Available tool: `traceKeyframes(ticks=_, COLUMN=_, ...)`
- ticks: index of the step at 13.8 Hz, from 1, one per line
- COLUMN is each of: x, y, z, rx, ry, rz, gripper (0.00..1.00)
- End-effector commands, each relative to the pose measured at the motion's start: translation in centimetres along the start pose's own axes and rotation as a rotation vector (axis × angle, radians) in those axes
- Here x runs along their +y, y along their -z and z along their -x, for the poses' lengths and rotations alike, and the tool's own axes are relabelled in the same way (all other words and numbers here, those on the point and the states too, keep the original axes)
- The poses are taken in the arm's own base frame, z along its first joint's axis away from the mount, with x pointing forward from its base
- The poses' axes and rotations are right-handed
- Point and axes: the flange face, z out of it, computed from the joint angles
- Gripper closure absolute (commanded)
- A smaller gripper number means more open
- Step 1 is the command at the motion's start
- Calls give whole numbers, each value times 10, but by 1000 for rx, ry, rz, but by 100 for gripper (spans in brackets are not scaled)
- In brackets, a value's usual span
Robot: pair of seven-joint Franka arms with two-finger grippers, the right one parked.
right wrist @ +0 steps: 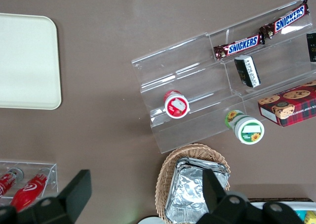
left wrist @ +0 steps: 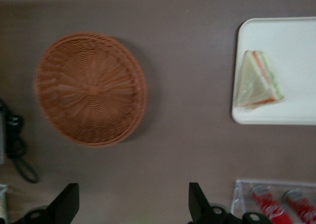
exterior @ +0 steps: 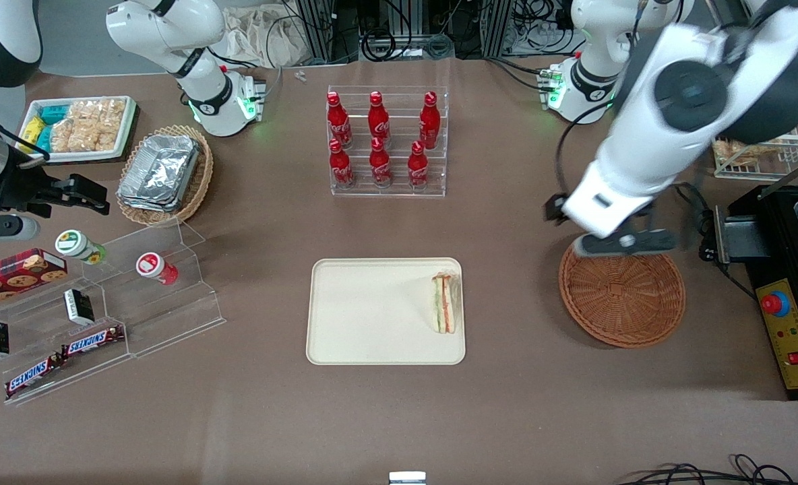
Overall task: Place sandwich from basket to tray
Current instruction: 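Release the sandwich onto the tray and raise the left gripper away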
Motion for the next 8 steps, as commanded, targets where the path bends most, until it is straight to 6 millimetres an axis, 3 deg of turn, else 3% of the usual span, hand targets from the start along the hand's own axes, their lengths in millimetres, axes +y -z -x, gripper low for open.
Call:
traceKeyframes(ticks=1, x=-81, y=26, z=23, rx=-20, ry=-37, rz=60, gripper=0)
traceKeyframes(ticks=2, x=-112, y=32, z=29, rx=-16, ry=-35, rz=95, gripper=0)
traceKeyframes(ticks=4, x=-140, y=28, z=49, rx=-18, ry=-35, rz=106, gripper=0)
traceKeyframes(ticks=8, x=-134, y=30, z=38, rx=-32, ry=-51, rz=104, gripper=0)
